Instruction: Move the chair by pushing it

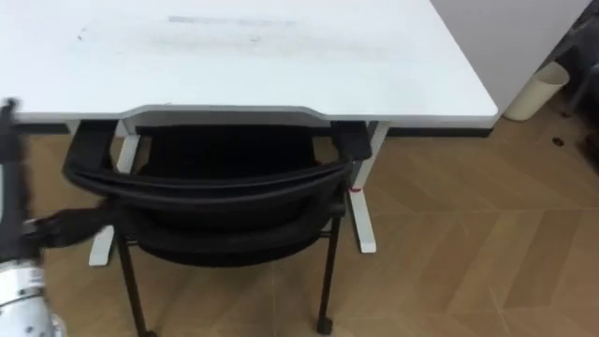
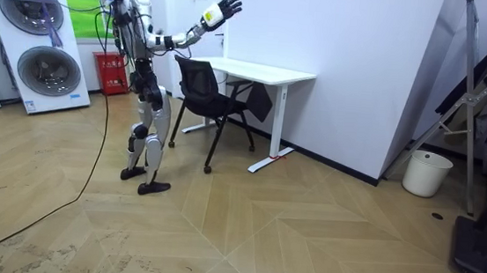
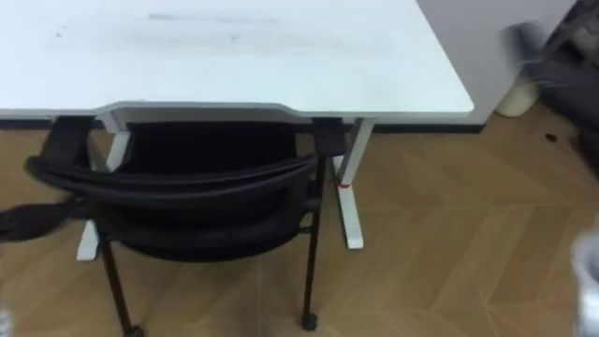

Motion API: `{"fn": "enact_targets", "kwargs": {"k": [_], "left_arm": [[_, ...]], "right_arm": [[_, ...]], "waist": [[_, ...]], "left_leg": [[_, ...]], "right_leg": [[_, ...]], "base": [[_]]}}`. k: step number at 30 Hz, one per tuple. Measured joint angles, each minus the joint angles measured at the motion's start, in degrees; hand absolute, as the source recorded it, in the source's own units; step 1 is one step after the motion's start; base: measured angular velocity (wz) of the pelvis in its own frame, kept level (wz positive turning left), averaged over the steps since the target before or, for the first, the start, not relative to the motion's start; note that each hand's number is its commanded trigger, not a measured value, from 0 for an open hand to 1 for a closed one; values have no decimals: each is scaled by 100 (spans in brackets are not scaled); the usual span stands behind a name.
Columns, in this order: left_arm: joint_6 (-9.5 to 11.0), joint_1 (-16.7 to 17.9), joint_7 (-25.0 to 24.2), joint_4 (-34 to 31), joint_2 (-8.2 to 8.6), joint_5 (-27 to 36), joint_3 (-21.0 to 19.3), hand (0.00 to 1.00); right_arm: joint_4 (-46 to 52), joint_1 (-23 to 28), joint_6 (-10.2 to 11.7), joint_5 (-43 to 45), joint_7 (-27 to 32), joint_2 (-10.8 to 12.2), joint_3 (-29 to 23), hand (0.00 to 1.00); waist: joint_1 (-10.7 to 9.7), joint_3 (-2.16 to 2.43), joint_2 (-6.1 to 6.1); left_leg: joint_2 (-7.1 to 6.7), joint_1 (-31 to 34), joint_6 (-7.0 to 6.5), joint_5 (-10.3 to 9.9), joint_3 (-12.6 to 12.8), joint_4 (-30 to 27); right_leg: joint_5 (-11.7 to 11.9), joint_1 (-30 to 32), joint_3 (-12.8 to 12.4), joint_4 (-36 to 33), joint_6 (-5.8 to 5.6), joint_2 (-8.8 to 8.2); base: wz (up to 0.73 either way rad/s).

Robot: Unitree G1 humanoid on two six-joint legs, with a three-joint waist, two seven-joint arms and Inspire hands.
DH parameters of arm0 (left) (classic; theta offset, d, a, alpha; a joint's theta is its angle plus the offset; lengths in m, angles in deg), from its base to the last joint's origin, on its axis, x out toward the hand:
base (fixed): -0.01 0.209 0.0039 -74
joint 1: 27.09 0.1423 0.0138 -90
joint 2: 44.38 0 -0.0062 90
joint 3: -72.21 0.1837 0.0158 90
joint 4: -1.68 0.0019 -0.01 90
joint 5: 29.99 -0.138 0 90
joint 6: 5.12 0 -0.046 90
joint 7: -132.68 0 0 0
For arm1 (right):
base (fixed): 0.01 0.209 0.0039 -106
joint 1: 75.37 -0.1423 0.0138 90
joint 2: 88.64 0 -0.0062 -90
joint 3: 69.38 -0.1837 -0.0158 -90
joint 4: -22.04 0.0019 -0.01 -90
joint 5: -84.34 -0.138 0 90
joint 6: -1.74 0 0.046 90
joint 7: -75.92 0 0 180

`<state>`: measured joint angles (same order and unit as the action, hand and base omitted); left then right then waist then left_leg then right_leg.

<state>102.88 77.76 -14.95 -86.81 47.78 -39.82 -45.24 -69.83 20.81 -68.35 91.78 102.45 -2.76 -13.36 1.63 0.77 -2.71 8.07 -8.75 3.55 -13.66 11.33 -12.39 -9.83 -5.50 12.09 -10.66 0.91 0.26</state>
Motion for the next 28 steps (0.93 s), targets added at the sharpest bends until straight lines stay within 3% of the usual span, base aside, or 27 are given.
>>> {"fn": "enact_targets", "kwargs": {"k": [2, 3, 4, 5, 6, 8, 10, 12, 14, 15, 17, 22, 26, 28], "left_arm": [[292, 347, 582, 37, 137, 758, -722, 0], [356, 629, 788, 163, 290, 1033, -895, 0], [378, 797, 861, 255, 400, 1157, -953, 0], [448, 1132, 941, 664, 592, 1343, -956, 0], [438, 1268, 952, 924, 676, 1444, -932, 0], [170, 1621, 895, 2279, 911, 2009, -713, 0], [30, 1847, 755, 3174, 1061, 2618, -494, 0], [-56, 1961, 541, 4191, 1107, 3034, -302, 0], [-208, 1904, 191, 5423, 1080, 3558, -268, 0], [-253, 1908, 110, 5623, 1075, 3694, -247, 0], [-505, 1911, -270, 6187, 1058, 3959, -40, 0], [-930, 1672, -1185, 6773, 975, 3971, 529, 0], [-1413, 1285, -1970, 6821, 877, 3954, 958, 0], [-1592, 1113, -2217, 6816, 849, 3914, 977, 0]], "right_arm": [[168, 690, 9, -256, 418, 47, -373, 0], [210, 1164, 24, -420, 605, 216, -476, 0], [207, 1419, 10, -506, 685, 362, -514, 0], [120, 1907, -10, -582, 826, 762, -519, 0], [14, 2106, -21, -631, 854, 941, -476, 0], [-910, 2772, -189, -999, 883, 1491, -93, 0], [-1838, 3006, -359, -1262, 871, 1658, 209, 0], [-2959, 3043, -415, -1396, 765, 1676, 402, 0], [-4597, 2870, -522, -1488, 579, 1641, 436, 0], [-4963, 2826, -595, -1536, 524, 1619, 503, 0], [-6185, 2670, -909, -1739, 201, 1610, 800, 0], [-7117, 2049, -1418, -2311, -476, 1576, 998, 0], [-7255, 1459, -1795, -2684, -929, 1383, 1087, 0], [-7390, 1196, -1908, -2787, -1120, 1284, 1203, 0]], "waist": [[-19, 94, 197], [-41, 111, 293], [-42, 114, 313], [-25, 105, 330], [-24, 101, 337], [-58, 73, 308], [-72, 68, 205], [-132, 61, 174], [-143, 75, 206], [-151, 57, 183], [-192, 46, 330], [-454, 15, 409], [-622, 14, 412], [-626, 14, 411]], "left_leg": [[-5, -207, 0, 3, 259, 134], [-30, -291, 0, 6, 328, 147], [-49, -320, 2, 12, 363, 155], [-94, -380, 6, 28, 439, 179], [-95, -397, 6, 27, 439, 190], [-85, -399, 8, 26, 436, 194], [-83, -399, 10, 24, 478, 186], [-75, -388, 72, -23, 510, 176], [-35, -327, 95, -194, 497, 135], [-31, -314, 105, -245, 500, 132], [20, -313, 101, -423, 482, 122], [3, -354, 42, -462, 435, 148], [9, -316, 48, -414, 432, 98], [0, -314, 53, -408, 431, 99]], "right_leg": [[-2, -34, -138, -10, -3, 21], [-8, -79, -198, -17, -12, 3], [-23, -95, -212, -18, -33, -17], [-74, -99, -264, -42, -57, -41], [-81, -93, -270, -53, -57, -46], [-81, -52, -279, -118, -57, -45], [-82, -11, -393, -154, -58, -45], [-82, 24, -430, -138, -58, -41], [-155, 52, -425, -98, -85, -44], [-192, 58, -433, -105, -96, -41], [-229, 65, -406, -112, -111, 6], [-237, 80, -405, -223, -117, -21], [-201, 73, -389, -207, -95, -10], [-186, 61, -337, -189, -84, 1]], "base": [[-47], [-37], [-26], [-20], [-22], [-8], [-7], [-6], [0], [4], [11], [3], [2], [2]]}}
